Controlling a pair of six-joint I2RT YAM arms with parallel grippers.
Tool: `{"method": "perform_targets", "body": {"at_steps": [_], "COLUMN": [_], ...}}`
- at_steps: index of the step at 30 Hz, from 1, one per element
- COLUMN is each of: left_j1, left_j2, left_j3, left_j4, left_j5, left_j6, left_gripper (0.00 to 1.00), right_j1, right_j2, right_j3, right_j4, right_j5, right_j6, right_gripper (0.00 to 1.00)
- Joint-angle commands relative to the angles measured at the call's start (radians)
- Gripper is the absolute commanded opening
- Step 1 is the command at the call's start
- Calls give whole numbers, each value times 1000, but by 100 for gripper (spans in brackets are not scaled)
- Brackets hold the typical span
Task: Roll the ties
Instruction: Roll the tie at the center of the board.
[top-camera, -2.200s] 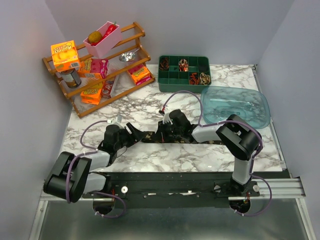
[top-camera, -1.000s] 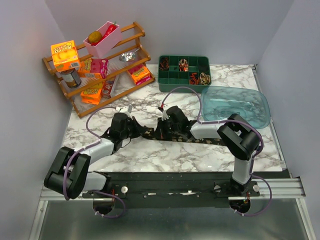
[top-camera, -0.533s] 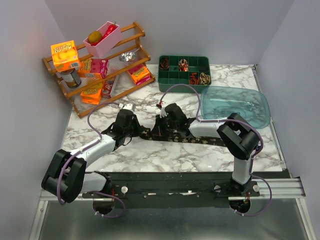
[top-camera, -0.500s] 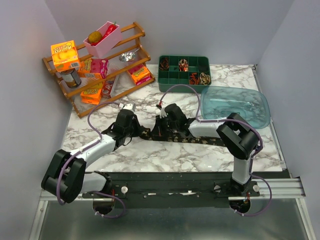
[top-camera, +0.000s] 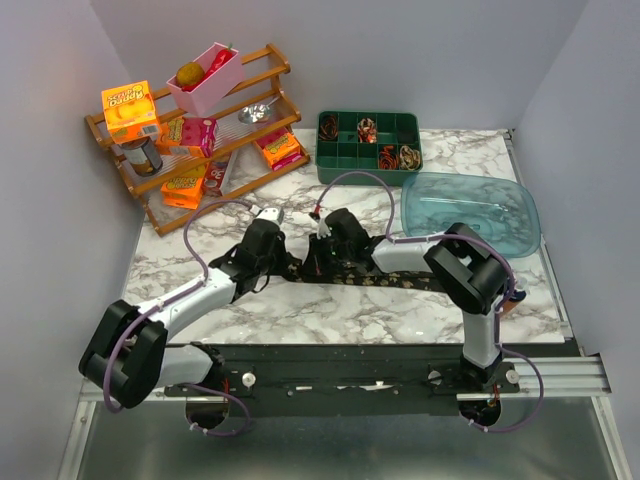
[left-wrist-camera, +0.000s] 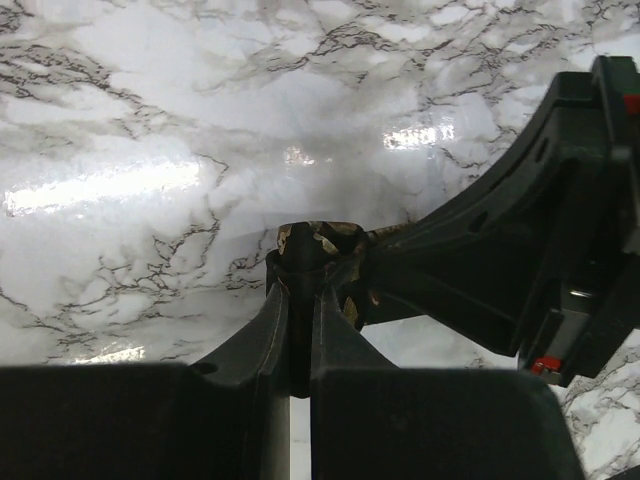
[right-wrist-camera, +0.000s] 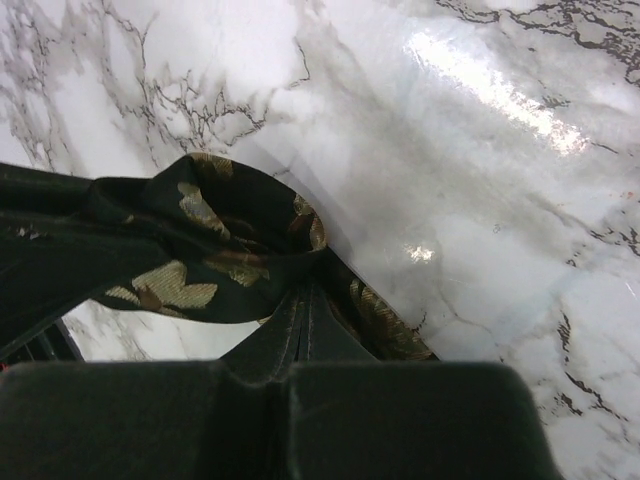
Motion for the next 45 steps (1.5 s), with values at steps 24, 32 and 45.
{"method": "perform_targets", "body": {"at_steps": [24, 32, 45], "left_j1": [-178, -178, -281], "left_j2": [128, 129, 338], "left_j3": [200, 282, 369], "left_j4": [-182, -371, -465], "left_j5": [-367, -573, -614], "left_j6": [3, 17, 13], "left_gripper": [0, 0, 0], "right_j1": [4, -14, -102], "right_j2": [-78, -202, -251], "right_j3": [16, 30, -78], "right_j4": [-9, -81, -124], "right_j5": [-30, 66, 140], "right_j6": [3, -28, -23], "right_gripper": [1, 1, 1]}}
